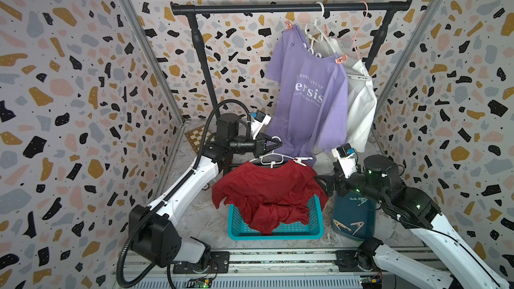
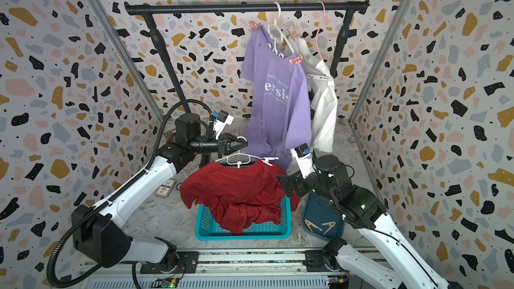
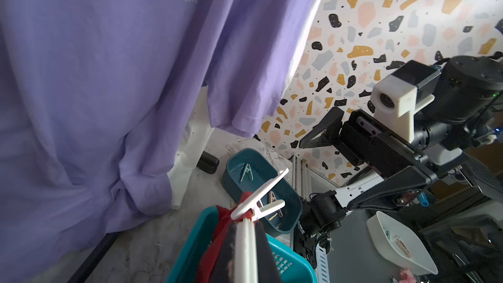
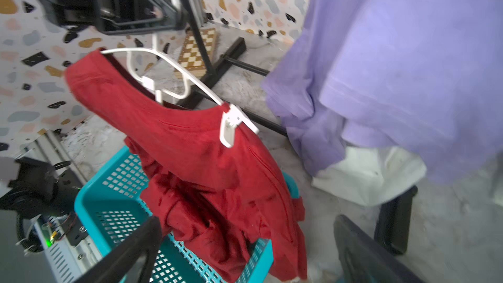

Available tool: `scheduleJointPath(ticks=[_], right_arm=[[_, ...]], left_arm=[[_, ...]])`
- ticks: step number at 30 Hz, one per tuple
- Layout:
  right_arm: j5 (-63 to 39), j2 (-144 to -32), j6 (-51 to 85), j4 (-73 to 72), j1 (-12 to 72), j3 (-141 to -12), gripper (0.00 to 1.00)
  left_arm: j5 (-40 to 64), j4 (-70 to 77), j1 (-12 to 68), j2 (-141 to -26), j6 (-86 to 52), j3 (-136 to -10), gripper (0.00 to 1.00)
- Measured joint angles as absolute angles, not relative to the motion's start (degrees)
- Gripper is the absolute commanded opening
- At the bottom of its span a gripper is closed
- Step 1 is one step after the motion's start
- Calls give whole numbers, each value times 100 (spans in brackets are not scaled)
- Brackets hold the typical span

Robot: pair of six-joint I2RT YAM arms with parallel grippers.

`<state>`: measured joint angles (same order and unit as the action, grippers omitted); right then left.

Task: Use clothespins to secure the t-shirt on both sides of the hanger
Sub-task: Place the hanger in the basket.

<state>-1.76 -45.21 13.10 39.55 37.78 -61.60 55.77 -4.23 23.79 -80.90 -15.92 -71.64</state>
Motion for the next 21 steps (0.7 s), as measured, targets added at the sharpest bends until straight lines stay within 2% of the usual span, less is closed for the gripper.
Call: scheduleJointPath(ticks=[7,13,21], right_arm=[[217,-4091,2311,4248,3044,-5441,100],[528,-3706,3127,4423,2377,-4792,94],[303,-3627,3903,4309,1435,-4060,94]], left_arm=[[5343,-287,2379,-8093,-1914,-6753,0],[5306,-261,2379,-8093,-1959,-6445,0],[5253,-244,2377,-8132,-1955,-6351,1]])
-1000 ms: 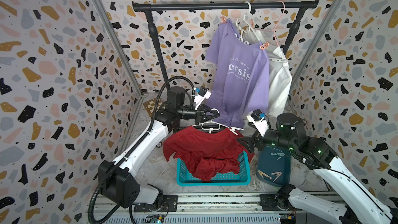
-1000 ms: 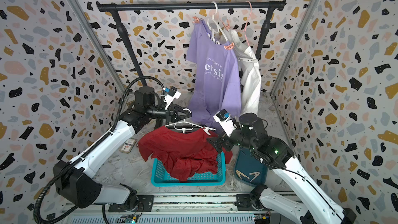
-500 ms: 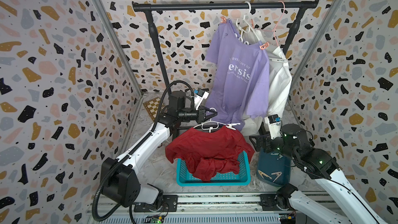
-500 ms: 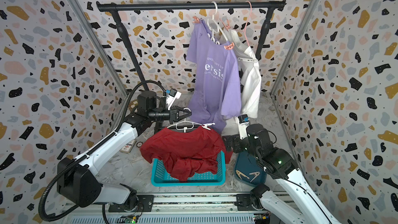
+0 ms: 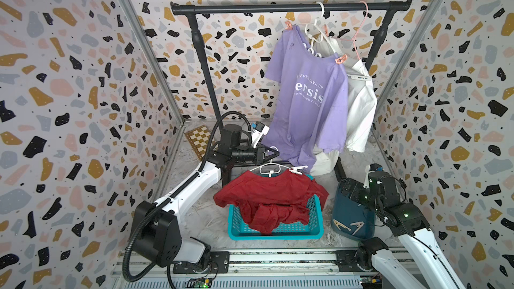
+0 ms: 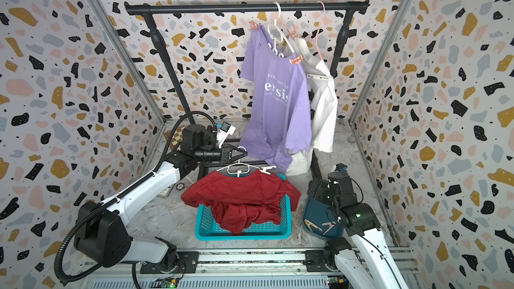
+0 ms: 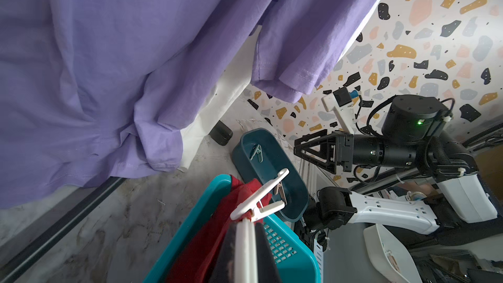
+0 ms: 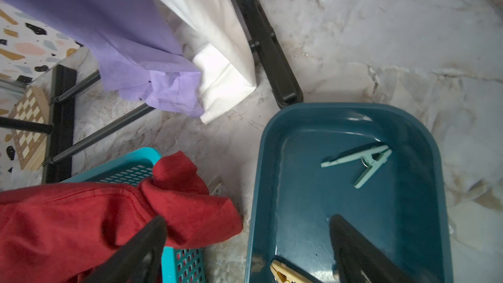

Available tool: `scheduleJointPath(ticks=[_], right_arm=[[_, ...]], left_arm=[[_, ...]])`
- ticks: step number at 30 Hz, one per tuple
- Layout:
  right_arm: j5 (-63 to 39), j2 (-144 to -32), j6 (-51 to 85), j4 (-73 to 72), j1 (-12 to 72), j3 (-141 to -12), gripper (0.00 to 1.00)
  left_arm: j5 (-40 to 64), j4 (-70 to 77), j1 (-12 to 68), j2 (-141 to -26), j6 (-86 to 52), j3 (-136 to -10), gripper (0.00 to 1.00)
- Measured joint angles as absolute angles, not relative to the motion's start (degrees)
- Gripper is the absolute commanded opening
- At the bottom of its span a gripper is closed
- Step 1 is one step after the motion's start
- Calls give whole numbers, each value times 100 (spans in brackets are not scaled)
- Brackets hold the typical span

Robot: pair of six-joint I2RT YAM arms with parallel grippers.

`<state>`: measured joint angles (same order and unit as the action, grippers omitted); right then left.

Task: Use clothespins to secure the t-shirt on both sides of the hanger
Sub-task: Place the hanger in the basket.

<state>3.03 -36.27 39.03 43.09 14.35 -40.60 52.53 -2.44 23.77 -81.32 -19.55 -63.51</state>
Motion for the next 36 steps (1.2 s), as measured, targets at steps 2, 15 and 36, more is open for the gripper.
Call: scheduleJointPath(ticks=[2,15,36], right_arm=[[231,-3612,4086,4237,1260,-3872,94],[-263,-3997,4644,3671,119,-2947,84],[-462,-4762,4967,2974,-419,-2707,60]], left_arm=[[5240,-233,2359,-8200,-1977,-6326,3],[5277,259,2038,-8871,-2523,-5902,22],[4897,-294,2036,-7926,-2156,-5660,99]])
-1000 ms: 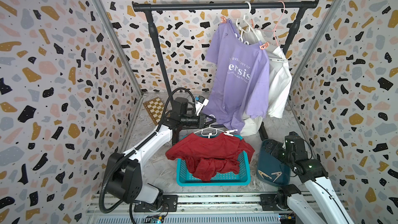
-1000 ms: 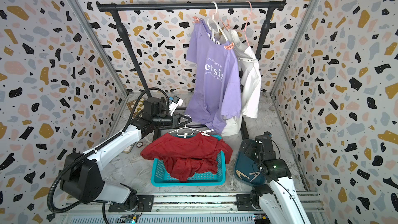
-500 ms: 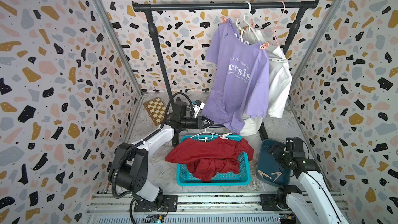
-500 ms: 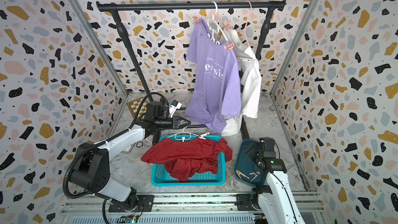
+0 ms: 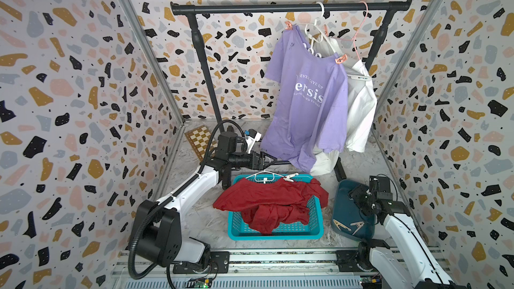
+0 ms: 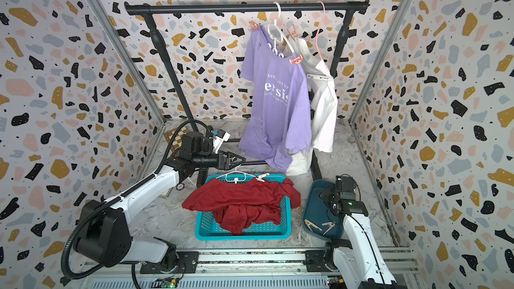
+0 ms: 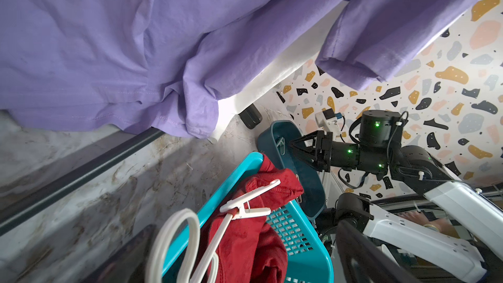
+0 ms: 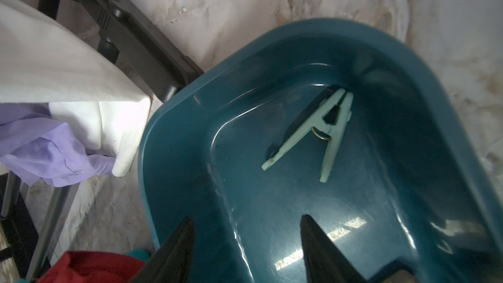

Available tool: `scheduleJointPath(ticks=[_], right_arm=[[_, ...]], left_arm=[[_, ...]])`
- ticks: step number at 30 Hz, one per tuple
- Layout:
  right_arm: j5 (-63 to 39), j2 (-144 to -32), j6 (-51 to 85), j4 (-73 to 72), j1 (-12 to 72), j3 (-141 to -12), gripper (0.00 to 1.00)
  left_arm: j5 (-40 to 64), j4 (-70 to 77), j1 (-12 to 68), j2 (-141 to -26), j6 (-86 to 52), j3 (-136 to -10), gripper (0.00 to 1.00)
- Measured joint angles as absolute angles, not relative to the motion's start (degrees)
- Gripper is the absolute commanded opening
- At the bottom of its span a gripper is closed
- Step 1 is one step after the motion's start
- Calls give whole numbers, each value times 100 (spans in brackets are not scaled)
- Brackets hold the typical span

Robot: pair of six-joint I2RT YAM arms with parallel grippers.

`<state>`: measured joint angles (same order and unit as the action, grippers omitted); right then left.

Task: Use clothespins to secure the t-shirt on both sides of the hanger
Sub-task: Place the hanger in the basket, then pick up the clothespin from the storage box.

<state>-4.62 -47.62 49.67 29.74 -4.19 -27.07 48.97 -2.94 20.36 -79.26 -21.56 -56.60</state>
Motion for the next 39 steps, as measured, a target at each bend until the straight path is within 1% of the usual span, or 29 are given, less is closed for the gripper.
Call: scheduleJointPath(ticks=[5,17,27,33,39], right_arm=[[-399,-5033,5009,2871,-482,-2679,58],[-145,-5592,5096,2576,-569,-2672,54],[-97,-5894,5094,2281,-578,-2672,45],[-86,-6053,5061,2143,-578,-2672,41],[-84,-6163,5022,2053,-580,-2672,39]], left_arm=[[4925,-294,2040,-7612,-2069,-5577,99],[4960,-294,2176,-7363,-1922,-5485,99],[4960,-294,2193,-7363,-1881,-5476,99],[4960,-296,2193,-7363,-1863,-5476,99],[4963,-294,2198,-7363,-1863,-5476,99]])
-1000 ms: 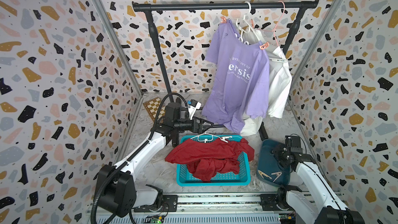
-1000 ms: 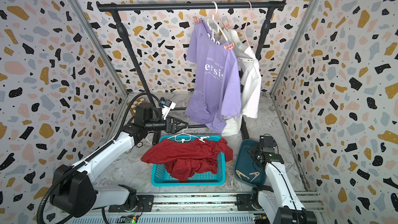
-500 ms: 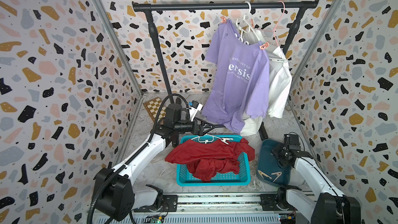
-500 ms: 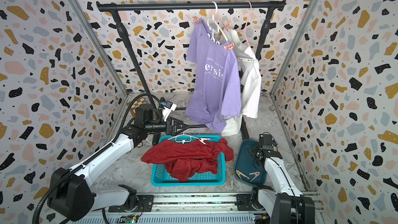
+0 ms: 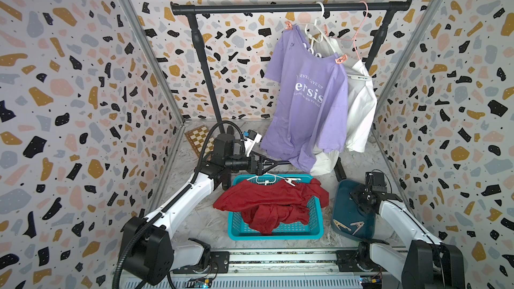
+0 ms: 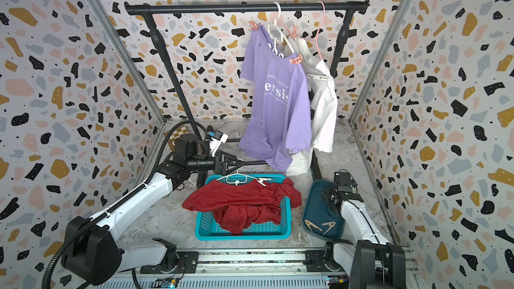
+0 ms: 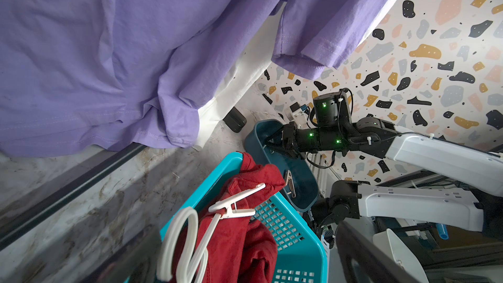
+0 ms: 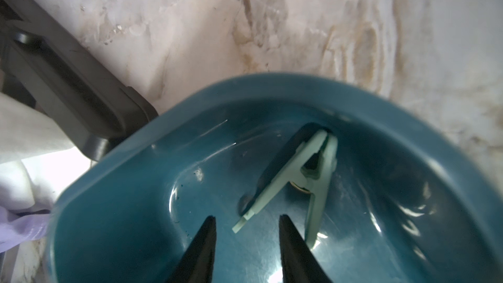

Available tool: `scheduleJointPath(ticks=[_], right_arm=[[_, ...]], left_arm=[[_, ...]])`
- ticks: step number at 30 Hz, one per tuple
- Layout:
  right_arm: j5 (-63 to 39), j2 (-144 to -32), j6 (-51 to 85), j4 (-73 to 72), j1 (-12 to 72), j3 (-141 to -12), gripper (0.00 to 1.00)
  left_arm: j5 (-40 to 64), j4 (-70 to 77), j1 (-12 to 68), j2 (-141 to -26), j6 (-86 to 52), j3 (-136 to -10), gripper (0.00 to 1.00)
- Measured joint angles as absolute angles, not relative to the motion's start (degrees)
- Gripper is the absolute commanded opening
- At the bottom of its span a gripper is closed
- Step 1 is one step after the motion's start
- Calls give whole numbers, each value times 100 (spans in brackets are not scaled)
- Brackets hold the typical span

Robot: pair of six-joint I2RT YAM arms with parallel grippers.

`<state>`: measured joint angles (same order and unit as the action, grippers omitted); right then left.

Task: Use clothespins to secure the t-shirt on both sides of the hanger
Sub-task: Pick up the clothespin from the storage box.

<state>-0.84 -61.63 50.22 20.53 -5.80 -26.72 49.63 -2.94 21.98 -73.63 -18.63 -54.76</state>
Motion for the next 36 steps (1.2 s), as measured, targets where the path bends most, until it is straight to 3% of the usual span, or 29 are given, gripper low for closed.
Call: scheduleJointPath(ticks=[12,23,29,36], right_arm=[[-80,-6654,4888,1726,-580,-2674,34],[-202,-6757,4543,1586,-591,-2674,16],[-458,-6735,4324,1619,-591,-2674,1],[-642,-6379,4071,1946,-591,-2670,0]], left_arm=[[4963,-296,2198,-7363,-1861,-5476,99],[4963,-296,2198,-7363,-1859,-5476,99],[4965,-296,2198,-7363,-1859,-5476,99],[4965,-296,2198,-7363,-1859,-5476,99]])
